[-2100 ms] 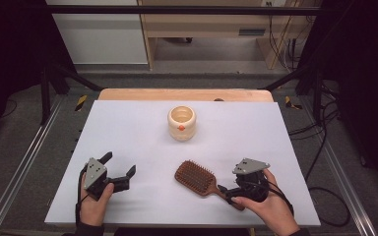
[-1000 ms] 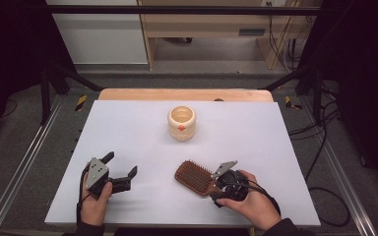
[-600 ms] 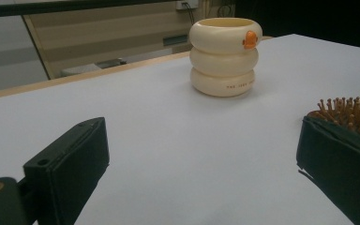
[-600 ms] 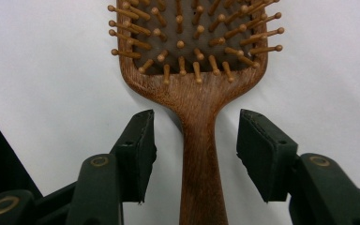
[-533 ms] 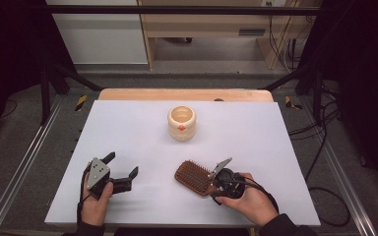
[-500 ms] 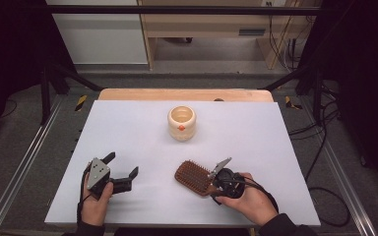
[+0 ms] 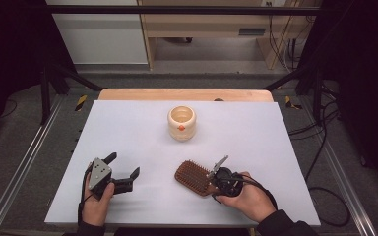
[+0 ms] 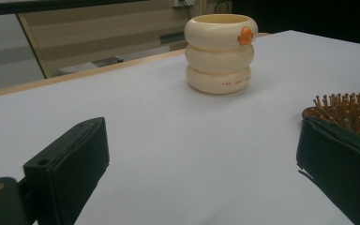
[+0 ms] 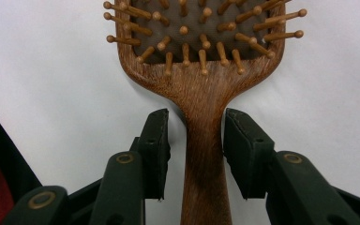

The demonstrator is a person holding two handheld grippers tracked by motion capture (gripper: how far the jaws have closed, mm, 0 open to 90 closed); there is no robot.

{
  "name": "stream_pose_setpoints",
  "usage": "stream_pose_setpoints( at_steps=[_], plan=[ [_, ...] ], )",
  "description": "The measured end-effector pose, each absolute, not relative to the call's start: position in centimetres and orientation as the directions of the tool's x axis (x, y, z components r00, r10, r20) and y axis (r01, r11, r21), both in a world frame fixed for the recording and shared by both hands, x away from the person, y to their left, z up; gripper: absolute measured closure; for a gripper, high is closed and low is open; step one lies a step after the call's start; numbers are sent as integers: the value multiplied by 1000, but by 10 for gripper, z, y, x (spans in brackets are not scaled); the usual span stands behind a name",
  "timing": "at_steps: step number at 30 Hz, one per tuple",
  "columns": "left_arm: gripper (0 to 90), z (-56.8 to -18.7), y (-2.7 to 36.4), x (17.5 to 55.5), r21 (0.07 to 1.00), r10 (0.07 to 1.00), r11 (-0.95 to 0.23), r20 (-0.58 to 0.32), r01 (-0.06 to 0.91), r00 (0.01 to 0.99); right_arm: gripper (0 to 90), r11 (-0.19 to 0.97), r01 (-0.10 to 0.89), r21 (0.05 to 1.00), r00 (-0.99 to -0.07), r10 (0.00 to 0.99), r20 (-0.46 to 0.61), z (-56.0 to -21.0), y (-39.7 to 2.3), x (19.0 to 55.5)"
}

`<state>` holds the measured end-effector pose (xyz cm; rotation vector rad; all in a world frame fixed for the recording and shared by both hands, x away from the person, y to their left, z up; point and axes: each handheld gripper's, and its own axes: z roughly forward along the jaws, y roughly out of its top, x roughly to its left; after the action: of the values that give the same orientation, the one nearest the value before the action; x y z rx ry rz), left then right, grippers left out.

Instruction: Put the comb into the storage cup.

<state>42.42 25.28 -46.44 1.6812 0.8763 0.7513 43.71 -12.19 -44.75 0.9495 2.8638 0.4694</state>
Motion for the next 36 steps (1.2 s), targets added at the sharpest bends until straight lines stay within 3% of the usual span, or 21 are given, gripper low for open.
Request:
stream_pose_setpoints(
  at_steps=[20, 36],
  plan=[
    [25, -464, 252, 424, 965, 842, -187, 61, 184, 535, 707, 777, 571, 266, -808, 589, 13, -448, -118, 442],
    [25, -465, 252, 424, 963, 842, -190, 60, 191, 535, 725, 784, 564, 260, -815, 579, 22, -448, -119, 444]
  ],
)
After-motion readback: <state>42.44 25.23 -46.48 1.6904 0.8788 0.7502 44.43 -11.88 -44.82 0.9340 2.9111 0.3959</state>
